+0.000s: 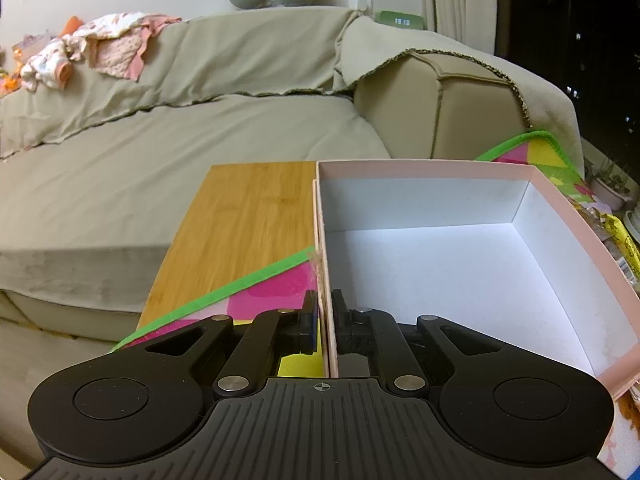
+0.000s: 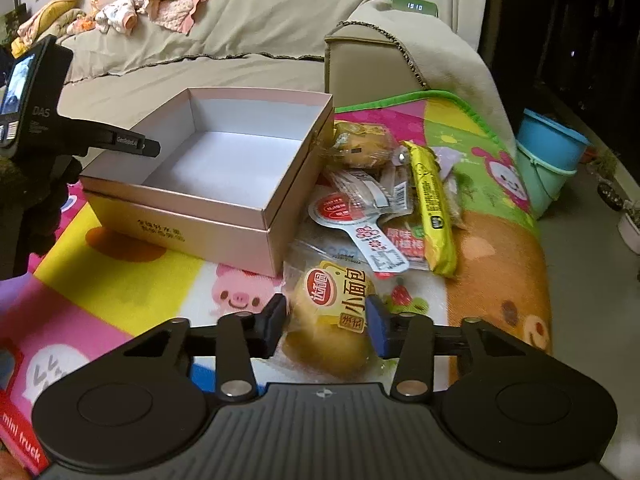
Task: Organize objects
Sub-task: 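Grasp the wrapped bread bun with the right gripper and drop it into the box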
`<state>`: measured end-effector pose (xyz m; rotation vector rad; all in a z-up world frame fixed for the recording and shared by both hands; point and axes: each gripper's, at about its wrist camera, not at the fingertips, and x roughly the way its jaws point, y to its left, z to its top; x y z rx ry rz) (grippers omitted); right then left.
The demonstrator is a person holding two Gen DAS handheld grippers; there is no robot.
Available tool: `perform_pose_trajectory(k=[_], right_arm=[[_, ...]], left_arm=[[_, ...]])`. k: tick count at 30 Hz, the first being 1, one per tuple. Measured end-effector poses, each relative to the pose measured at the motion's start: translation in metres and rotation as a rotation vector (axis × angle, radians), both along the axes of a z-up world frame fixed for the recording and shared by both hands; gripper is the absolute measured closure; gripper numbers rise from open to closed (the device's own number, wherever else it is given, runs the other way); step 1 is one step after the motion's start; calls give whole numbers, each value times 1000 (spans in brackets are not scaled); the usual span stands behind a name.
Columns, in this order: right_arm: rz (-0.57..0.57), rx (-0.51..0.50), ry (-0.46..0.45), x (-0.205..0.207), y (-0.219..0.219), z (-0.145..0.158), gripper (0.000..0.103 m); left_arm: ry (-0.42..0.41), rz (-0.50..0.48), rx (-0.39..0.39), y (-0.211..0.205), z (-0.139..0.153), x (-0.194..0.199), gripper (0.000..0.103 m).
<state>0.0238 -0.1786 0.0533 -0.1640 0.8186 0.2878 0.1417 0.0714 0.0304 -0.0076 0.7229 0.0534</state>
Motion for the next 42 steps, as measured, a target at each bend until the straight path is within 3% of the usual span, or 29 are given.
perform_pose_trajectory(k=[10, 12, 13, 14, 16, 19, 21, 22, 23, 25, 31, 32, 34, 35, 38, 42], right_arm=[[-5, 66, -25, -11, -7, 44, 70], [-6, 85, -49, -9, -6, 58, 79], [1, 97, -65, -7, -5, 66, 95], [14, 111, -77, -5, -4, 75, 103], [40, 124, -89, 1, -1, 89, 103], [44, 74, -115, 8, 2, 94, 102], [37, 74, -82, 11, -2, 85, 98], [31, 80, -50, 11, -4, 77, 86], [22, 83, -23, 11, -6, 69, 56], [-12, 102, 33, 9, -9, 48, 17], [-36, 257, 236, 6, -1, -10, 19], [-19, 238, 233, 4, 5, -15, 33], [48, 155, 213, -4, 21, -16, 46], [82, 131, 201, -8, 26, -13, 53], [134, 166, 190, -9, 26, 8, 54], [158, 245, 63, -4, 26, 63, 54]], left_arm=[[-1, 0, -59, 8, 0, 0, 94], [3, 2, -70, 10, 0, -1, 94], [5, 2, -72, 11, 0, -1, 94], [5, 2, -73, 11, 0, -2, 94], [7, 3, -73, 11, 0, -2, 94], [10, 7, -72, 11, 1, -2, 94], [11, 8, -67, 10, 1, -3, 94], [10, 7, -63, 9, 1, -3, 94], [10, 7, -60, 9, 1, -3, 94], [10, 6, -55, 8, 1, -4, 94], [15, 7, -41, 6, 1, -4, 94], [16, 6, -39, 6, 1, -4, 94], [17, 5, -40, 6, 2, -4, 94], [16, 6, -42, 6, 1, -4, 94], [12, 10, -48, 7, 1, -4, 94], [10, 11, -60, 9, 0, -5, 94]])
